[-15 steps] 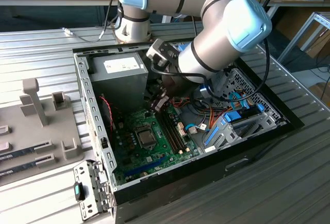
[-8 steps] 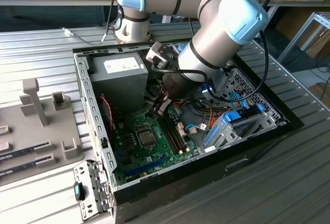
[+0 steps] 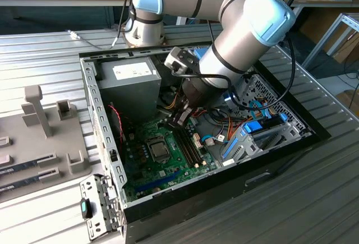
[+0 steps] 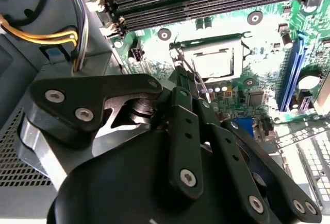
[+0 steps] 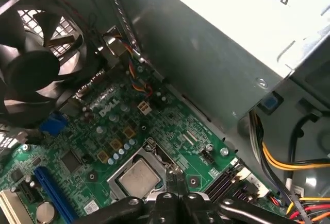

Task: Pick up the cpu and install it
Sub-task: 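Install the first cpu locking lever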

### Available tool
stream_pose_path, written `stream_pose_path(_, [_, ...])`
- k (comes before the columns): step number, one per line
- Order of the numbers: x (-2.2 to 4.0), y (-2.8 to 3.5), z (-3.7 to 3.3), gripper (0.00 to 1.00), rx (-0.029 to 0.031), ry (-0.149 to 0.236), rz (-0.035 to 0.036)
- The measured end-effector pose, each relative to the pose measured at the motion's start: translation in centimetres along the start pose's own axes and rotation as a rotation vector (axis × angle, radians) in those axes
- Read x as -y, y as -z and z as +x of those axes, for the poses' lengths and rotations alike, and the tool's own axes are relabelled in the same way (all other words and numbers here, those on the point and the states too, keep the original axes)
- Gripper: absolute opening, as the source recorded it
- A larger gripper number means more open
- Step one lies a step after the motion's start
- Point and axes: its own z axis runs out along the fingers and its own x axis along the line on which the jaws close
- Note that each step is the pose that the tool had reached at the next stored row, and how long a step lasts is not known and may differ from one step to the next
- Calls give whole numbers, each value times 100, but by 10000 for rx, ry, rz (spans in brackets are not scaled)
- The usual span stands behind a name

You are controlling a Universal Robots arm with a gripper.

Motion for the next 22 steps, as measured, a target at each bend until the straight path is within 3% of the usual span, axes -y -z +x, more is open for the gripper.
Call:
stream_pose_path(1, [3,0,2,11,-18,24,14])
stream_pose_path(3, [6,2,5,11,-116,86,96])
stream_pose_path(6, [8,-4,5,11,-456,144,405])
stream_pose_path(7, [9,-7,4,11,-535,151,470])
stream_pose_path(8, [10,-7,3,11,-562,153,490])
stream_pose_path(11, [9,-8,4,11,-555,152,508])
stream_pose_path(13, [9,-9,3,11,-404,161,705])
stream_pose_path(14, [10,-10,3,11,-282,170,867])
stream_pose_path(15, [8,-11,6,11,-72,188,1112])
stream_pose_path(16, [8,-12,6,11,18,197,1213])
stream_pose_path(17, [8,-13,6,11,181,213,1395])
stream_pose_path(19, [8,-14,6,11,403,235,1644])
stream_pose_path(20, [8,-17,6,11,605,255,1857])
stream_pose_path(22, [8,-17,6,11,637,259,1890])
